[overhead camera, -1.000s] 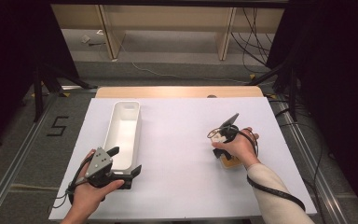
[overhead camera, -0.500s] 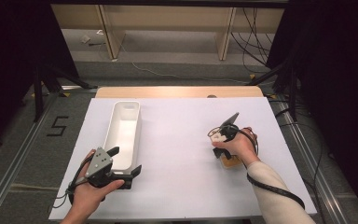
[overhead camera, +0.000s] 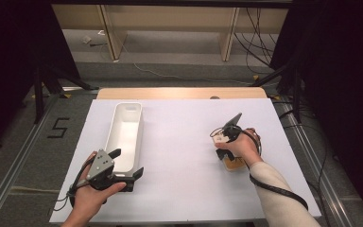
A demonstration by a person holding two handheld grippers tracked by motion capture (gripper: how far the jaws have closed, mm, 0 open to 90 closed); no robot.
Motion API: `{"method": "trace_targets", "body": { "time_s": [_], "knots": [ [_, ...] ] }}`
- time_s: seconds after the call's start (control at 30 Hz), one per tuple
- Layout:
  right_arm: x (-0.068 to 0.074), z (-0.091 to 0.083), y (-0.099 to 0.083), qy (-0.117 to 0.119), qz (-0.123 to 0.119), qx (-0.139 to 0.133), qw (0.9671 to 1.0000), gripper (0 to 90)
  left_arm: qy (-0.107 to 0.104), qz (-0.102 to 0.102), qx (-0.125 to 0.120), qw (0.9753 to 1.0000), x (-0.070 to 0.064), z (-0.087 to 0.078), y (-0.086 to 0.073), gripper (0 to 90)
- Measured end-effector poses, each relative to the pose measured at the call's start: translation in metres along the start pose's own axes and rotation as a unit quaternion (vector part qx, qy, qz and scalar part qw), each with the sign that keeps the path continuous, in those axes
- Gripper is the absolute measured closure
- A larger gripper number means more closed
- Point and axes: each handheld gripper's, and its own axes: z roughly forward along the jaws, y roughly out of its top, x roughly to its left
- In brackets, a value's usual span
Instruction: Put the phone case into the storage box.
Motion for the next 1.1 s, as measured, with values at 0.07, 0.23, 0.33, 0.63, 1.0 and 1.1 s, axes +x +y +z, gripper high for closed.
{"method": "trace_targets", "body": {
  "time_s": [0.07,0.23,0.33,0.63,1.0,1.1],
  "knots": [
    [0.0001,0.0001,0.0002,-0.001,0.000,0.000,1.0000,7.8,-0.001,0.000,0.000,1.0000,0.0000,-0.0001,0.0001,0.0],
    [0.0003,0.0002,0.0007,-0.004,0.000,0.002,1.0000,8.3,-0.001,0.000,-0.001,1.0000,0.0001,-0.0002,0.0001,0.0],
    [0.0004,0.0002,0.0007,-0.005,0.000,0.002,1.0000,8.5,-0.001,-0.001,-0.001,1.0000,0.0001,-0.0002,0.0001,0.0],
    [0.0001,-0.0008,0.0006,-0.003,0.006,0.001,1.0000,10.2,0.000,0.000,-0.001,1.0000,0.0000,-0.0002,0.0001,0.0],
    [0.0003,-0.0010,0.0008,-0.006,0.007,0.001,1.0000,11.1,-0.001,-0.001,-0.001,1.0000,0.0002,-0.0002,0.0001,0.0],
    [0.0001,-0.0012,0.0008,-0.006,0.007,0.000,1.0000,11.2,0.000,-0.001,-0.001,1.0000,0.0001,-0.0003,0.0002,0.0]
  ]
}}
